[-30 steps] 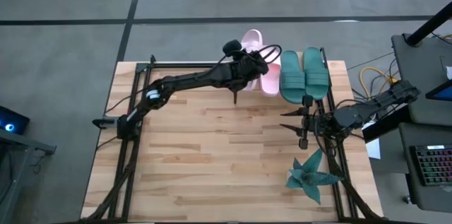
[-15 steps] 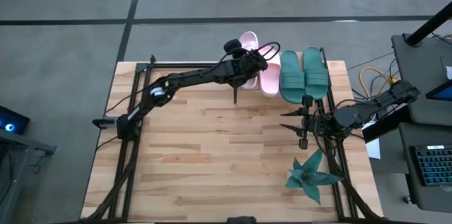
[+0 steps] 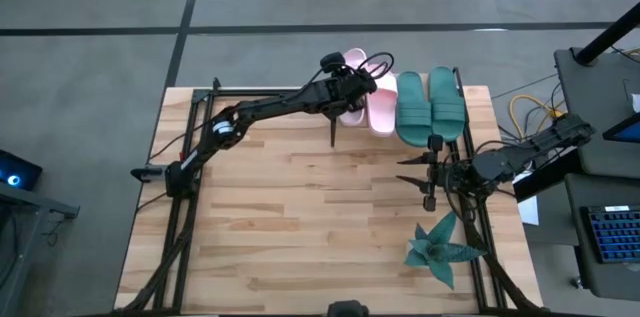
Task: Pick and place slides into the shelf
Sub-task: Put the pink slide on the shelf
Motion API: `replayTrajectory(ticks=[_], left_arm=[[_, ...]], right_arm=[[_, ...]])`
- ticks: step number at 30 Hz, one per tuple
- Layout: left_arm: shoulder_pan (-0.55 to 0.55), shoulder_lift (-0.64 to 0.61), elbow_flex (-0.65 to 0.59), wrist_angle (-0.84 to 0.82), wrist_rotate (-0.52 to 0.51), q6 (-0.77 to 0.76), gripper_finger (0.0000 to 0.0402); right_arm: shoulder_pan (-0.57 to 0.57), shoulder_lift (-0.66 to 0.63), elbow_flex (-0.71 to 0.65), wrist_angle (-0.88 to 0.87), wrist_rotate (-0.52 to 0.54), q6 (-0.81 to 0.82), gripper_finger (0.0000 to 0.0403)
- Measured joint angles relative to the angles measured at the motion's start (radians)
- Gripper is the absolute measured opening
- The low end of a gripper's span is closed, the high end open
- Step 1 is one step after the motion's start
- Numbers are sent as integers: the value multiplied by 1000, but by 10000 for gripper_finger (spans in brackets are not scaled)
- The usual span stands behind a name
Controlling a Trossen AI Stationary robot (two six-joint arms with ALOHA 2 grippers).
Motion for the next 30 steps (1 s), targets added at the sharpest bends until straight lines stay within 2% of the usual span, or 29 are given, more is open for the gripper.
replayTrajectory(ticks=[3,12,16,19,24,30], left_arm=[[0,0,0,-2,12,18,45],[0,-3,2,-22,40,24,174],[-10,-14,1,-41,40,23,215],[-24,-24,10,-78,58,-2,233],[-38,-41,37,-150,154,-56,240],[-61,-57,37,-164,165,-56,240]], right_arm=[[0,0,0,0,0,0,141],[0,0,-2,0,0,0,141],[0,0,-2,0,0,0,141],[0,0,-3,0,0,0,141],[0,0,-3,-1,0,0,141],[0,0,-3,-1,0,1,141]])
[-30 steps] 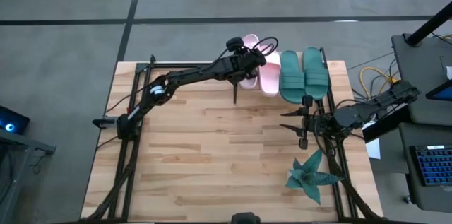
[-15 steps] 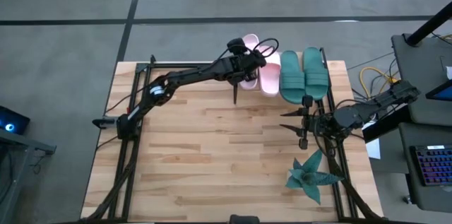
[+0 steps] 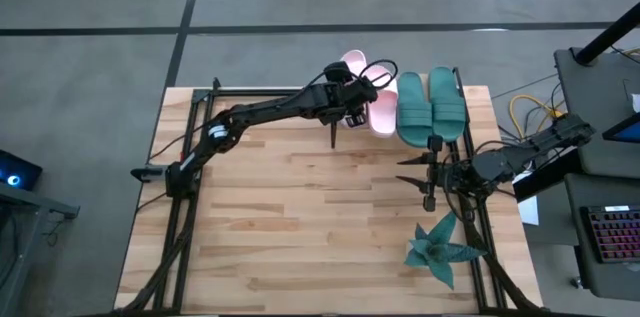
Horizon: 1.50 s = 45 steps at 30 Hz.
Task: Pick and place slides into the shelf
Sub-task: Put the pink slide on the shelf
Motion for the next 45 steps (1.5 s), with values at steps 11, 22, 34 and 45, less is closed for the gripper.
replayTrajectory(ticks=[11,22,34,45], left_arm=[[18,-86,2,-14,325,8,217],[97,-168,10,121,374,-3,100],[212,-151,-50,239,546,-82,3],[221,-151,-172,343,605,-80,3]], right_arm=[[0,0,0,0,0,0,141],[0,0,0,-3,0,0,141],[0,0,0,-2,0,-3,141],[0,0,0,-4,0,-3,141]])
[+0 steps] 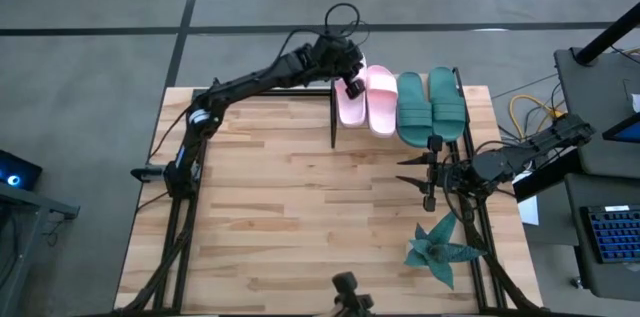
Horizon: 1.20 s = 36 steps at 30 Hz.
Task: Pick and place slides into the shelf
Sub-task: Put the pink slide on the shelf
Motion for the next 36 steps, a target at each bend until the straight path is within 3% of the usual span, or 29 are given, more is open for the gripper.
replayTrajectory(ticks=[6,16,36], left_arm=[[7,11,-49,121,2,-1,3],[17,27,-135,125,-25,-25,3],[0,30,-156,79,-105,-79,3]], right_arm=[[0,0,0,0,0,2,141],[0,0,0,-3,0,3,141],[0,0,0,-3,0,3,141]])
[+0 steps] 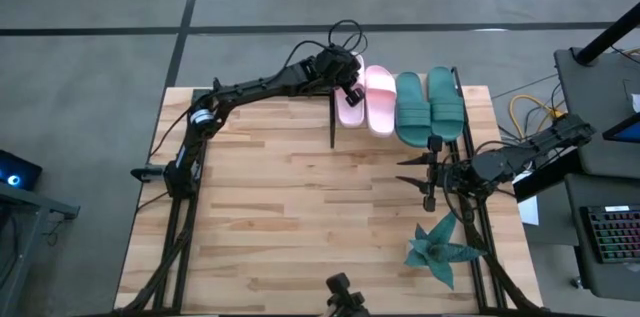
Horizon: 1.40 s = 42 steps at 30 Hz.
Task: Pick and place slides into the shelf
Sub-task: Put the pink slide on the shelf, then return to Home Position
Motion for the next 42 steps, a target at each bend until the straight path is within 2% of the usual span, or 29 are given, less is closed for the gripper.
replayTrajectory(ticks=[5,9,17,24,27,34,36,42], left_arm=[[-5,0,-11,6,6,1,3],[-9,-17,16,18,101,-9,3],[-60,-127,43,-26,191,-22,3],[-134,-235,-13,-20,474,-27,8],[-194,-268,-54,-5,510,-21,30],[-360,-288,-143,5,510,42,112],[-402,-291,-168,9,470,60,126],[-532,-298,-270,17,37,105,132]], right_arm=[[0,0,0,0,0,0,141],[0,0,0,0,0,0,141],[0,0,0,-16,1,0,141],[0,-1,0,-14,1,1,141],[0,-1,0,-14,1,1,141],[0,-1,0,-14,1,6,141],[0,-1,0,-14,1,8,141],[0,-1,0,-14,0,9,141]])
